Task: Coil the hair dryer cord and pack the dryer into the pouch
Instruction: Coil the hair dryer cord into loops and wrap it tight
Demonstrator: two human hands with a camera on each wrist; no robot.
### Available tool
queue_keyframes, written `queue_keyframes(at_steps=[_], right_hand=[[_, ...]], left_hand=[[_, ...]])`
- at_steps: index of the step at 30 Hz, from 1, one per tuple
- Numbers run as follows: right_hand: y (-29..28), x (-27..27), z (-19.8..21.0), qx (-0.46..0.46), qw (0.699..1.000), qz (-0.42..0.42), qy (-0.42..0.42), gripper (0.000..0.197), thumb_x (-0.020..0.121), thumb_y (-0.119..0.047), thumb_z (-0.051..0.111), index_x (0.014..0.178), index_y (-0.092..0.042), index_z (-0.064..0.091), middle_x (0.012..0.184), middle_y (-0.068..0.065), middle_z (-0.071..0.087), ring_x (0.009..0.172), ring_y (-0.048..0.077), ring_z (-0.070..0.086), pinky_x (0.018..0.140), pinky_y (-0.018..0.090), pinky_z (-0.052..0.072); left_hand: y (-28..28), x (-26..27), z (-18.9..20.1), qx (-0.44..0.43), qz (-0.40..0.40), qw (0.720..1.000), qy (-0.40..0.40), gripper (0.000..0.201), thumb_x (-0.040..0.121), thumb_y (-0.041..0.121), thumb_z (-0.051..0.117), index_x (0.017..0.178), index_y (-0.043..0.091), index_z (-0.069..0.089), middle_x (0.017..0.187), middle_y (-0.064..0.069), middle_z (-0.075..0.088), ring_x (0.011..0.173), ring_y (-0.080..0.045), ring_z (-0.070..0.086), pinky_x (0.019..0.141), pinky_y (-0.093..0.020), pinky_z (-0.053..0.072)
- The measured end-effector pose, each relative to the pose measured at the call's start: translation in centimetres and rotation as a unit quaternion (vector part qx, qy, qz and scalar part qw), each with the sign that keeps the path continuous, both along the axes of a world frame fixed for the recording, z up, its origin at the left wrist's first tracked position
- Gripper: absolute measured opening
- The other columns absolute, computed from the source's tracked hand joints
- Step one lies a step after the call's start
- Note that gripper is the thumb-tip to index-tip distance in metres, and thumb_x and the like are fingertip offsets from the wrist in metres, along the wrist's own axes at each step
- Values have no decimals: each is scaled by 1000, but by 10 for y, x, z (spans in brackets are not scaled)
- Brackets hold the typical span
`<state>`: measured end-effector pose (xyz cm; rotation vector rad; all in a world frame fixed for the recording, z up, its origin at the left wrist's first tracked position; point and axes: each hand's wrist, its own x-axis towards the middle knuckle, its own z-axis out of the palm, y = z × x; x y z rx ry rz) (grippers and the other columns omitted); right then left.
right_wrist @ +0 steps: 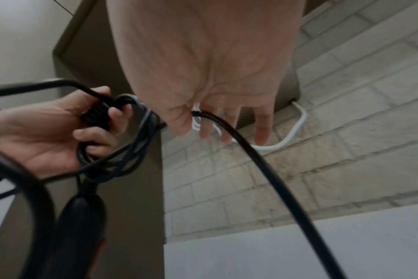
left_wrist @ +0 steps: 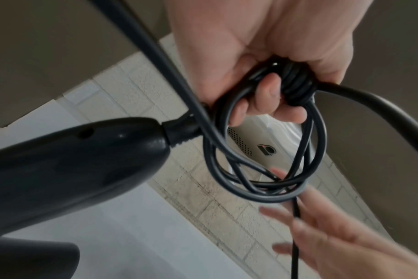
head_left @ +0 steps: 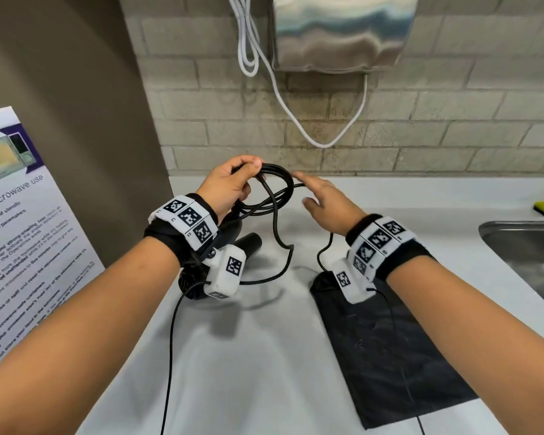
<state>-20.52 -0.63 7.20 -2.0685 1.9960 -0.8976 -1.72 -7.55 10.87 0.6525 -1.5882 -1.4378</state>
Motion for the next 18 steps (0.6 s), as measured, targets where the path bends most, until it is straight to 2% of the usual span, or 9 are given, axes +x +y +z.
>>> queue_keyframes(at_steps=[2, 3, 4, 6, 9, 13, 15, 18], right_hand=[[-6, 12, 8, -13, 999, 30, -1, 34, 92, -11, 43, 125, -15, 53, 120, 6, 61, 113, 25, 53, 98, 41, 40], [-8, 14, 10, -23, 999, 33, -16, 29, 93, -8, 43, 117, -8, 59, 107, 10, 65, 103, 25, 57, 91, 36, 42], [-8, 15, 12, -36, 999, 17, -29, 26, 94, -7, 43, 112, -5, 61, 102, 12, 66, 97, 26, 59, 86, 32, 42], [-5, 7, 15, -61, 995, -62, -48, 26, 95, -7, 42, 110, -6, 63, 105, 13, 67, 98, 26, 60, 82, 28, 41], [3, -36, 6, -36, 979, -196, -51, 26, 91, -1, 43, 104, -2, 64, 105, 21, 66, 99, 33, 60, 78, 29, 41], [32, -87, -16, 64, 950, -305, 12, 27, 88, 2, 42, 104, 2, 63, 107, 28, 63, 101, 39, 58, 85, 36, 46], [44, -101, -32, 142, 928, -342, 38, 30, 90, -1, 39, 109, -3, 62, 110, 25, 62, 101, 38, 59, 86, 39, 47], [50, -109, -54, 280, 886, -357, 91, 32, 91, -8, 40, 115, -10, 61, 119, 16, 60, 107, 33, 58, 94, 41, 48]], left_hand=[[2, 0, 0, 2, -6, 1000, -3, 14, 95, 15, 47, 86, 18, 58, 64, 7, 60, 37, -3, 32, 42, -13, 24], [3, 1, 0, 2, -4, 1000, -4, 14, 95, 15, 47, 86, 18, 57, 67, 4, 58, 37, -3, 32, 42, -12, 24], [3, 2, 0, 2, -2, 1000, -6, 14, 95, 15, 47, 86, 18, 57, 71, 1, 56, 37, -2, 32, 42, -12, 24], [3, 6, 1, 3, 5, 1000, -4, 13, 95, 15, 46, 87, 18, 56, 76, -1, 54, 37, -2, 33, 42, -12, 25], [-1, 16, 5, 9, 19, 1000, 7, 14, 96, 15, 44, 87, 18, 55, 78, -3, 53, 35, -1, 34, 42, -12, 27], [-3, 24, 8, 16, 21, 1000, 11, 16, 97, 15, 42, 86, 18, 54, 70, 2, 59, 35, -1, 34, 43, -12, 27], [-1, 22, 8, 10, 17, 1000, 5, 17, 97, 14, 43, 86, 18, 55, 57, 9, 61, 35, -1, 33, 42, -12, 26], [7, 14, 5, 10, 4, 1000, -8, 17, 97, 15, 43, 85, 18, 55, 54, 11, 61, 36, -2, 32, 42, -12, 25]])
